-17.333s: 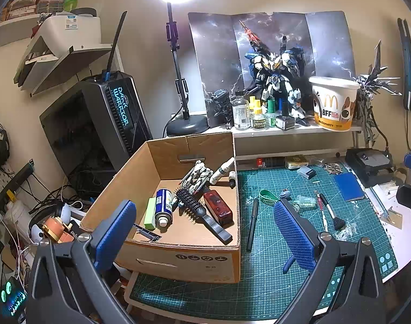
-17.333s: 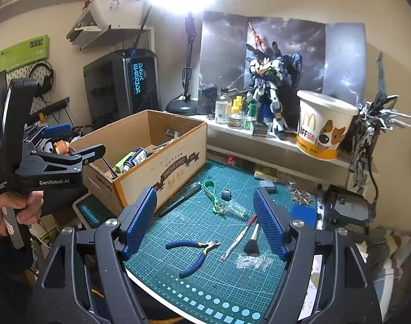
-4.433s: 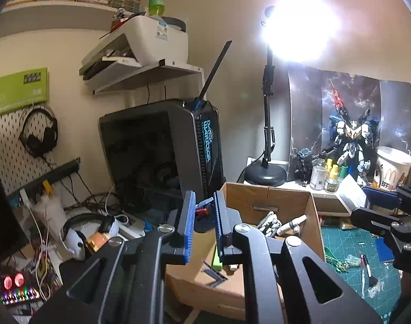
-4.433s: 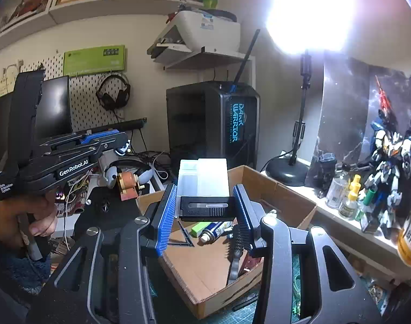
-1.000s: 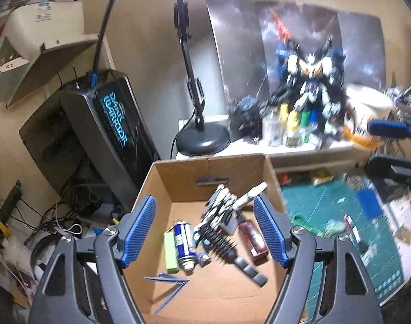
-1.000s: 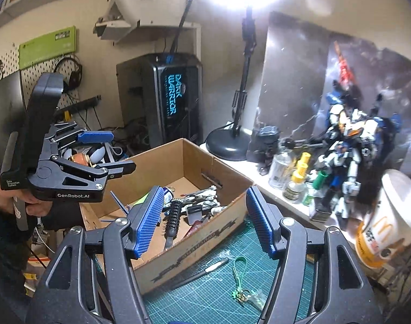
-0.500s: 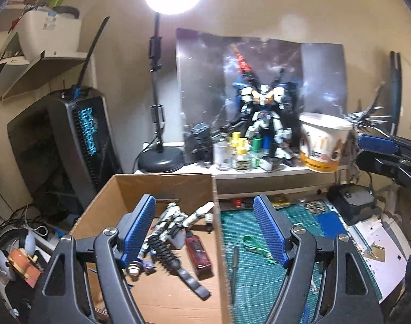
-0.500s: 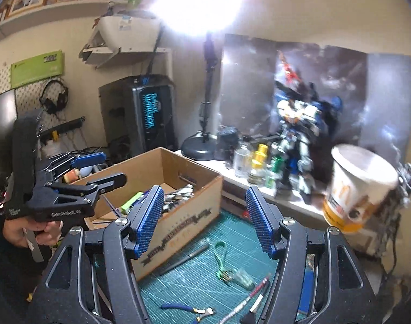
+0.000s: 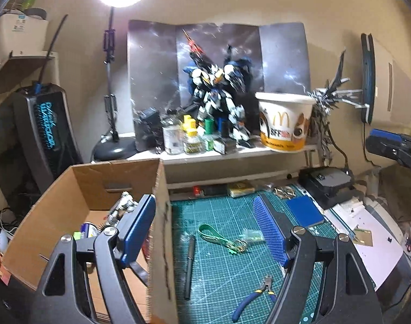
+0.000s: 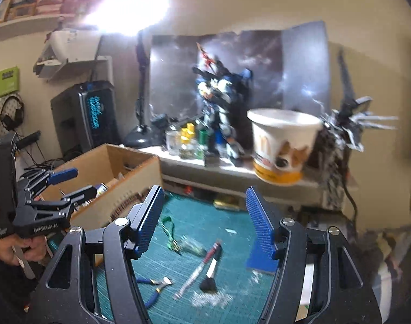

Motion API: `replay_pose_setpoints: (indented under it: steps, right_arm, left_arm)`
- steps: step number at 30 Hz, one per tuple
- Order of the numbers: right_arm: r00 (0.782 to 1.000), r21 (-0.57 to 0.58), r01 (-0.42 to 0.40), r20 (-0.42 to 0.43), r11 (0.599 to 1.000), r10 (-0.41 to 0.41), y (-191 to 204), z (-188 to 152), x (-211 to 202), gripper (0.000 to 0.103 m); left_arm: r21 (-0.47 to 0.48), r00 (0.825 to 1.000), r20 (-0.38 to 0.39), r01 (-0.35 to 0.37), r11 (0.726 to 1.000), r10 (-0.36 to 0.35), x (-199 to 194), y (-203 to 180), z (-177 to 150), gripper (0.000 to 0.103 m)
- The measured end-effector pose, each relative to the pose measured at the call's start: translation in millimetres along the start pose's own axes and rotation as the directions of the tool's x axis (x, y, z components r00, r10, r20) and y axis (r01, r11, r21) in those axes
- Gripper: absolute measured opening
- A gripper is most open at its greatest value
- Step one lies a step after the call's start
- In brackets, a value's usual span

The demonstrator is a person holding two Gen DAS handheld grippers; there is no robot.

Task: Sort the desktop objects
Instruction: 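Withdraw both open tools from the box back over the cutting mat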

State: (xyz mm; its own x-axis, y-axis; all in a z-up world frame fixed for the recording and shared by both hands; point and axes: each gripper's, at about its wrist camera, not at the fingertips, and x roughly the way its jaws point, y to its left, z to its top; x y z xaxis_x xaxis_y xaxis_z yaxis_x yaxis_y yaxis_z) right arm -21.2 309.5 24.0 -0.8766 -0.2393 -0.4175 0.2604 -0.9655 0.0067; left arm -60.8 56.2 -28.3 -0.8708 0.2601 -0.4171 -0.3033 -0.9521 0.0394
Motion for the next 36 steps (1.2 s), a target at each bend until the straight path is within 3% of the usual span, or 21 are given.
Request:
replay_pose_setpoints:
  steps: [11,13,17,28,36]
  right_arm:
    - [0.993,0.076,0.096,-0.078,0.992,-0.090,-46.2,-52.4,-22.5,0.058]
    - [0.992,0.095,0.097,-0.091,0.991,-0.088,-50.2,-60.2,-23.1,0.058]
    - [0.990,0.109,0.085,-0.125,0.990,-0.071,-49.9,-73.0,-16.5,0.058]
    - [0.984,0.051,0.024,-0.177,0.998,-0.014,-33.9,-83.5,-2.4,0.055]
    - [0.968,0.015,-0.061,-0.245,0.998,0.063,-25.6,-95.4,29.5,0.055]
  left_arm:
    - [-0.003,0.992,-0.115,0.050,0.999,-0.050,32.6,-16.2,-44.1,0.076]
    - [0.014,0.993,-0.110,0.033,0.999,-0.032,33.8,-19.3,-50.3,0.076]
    - [0.036,0.995,-0.097,0.011,0.999,-0.008,33.6,-25.4,-54.2,0.076]
    - [0.023,0.986,-0.145,0.085,0.996,-0.080,37.2,-40.5,-66.5,0.076]
    - [0.024,0.979,-0.189,0.087,0.996,-0.081,48.0,-44.8,-75.0,0.076]
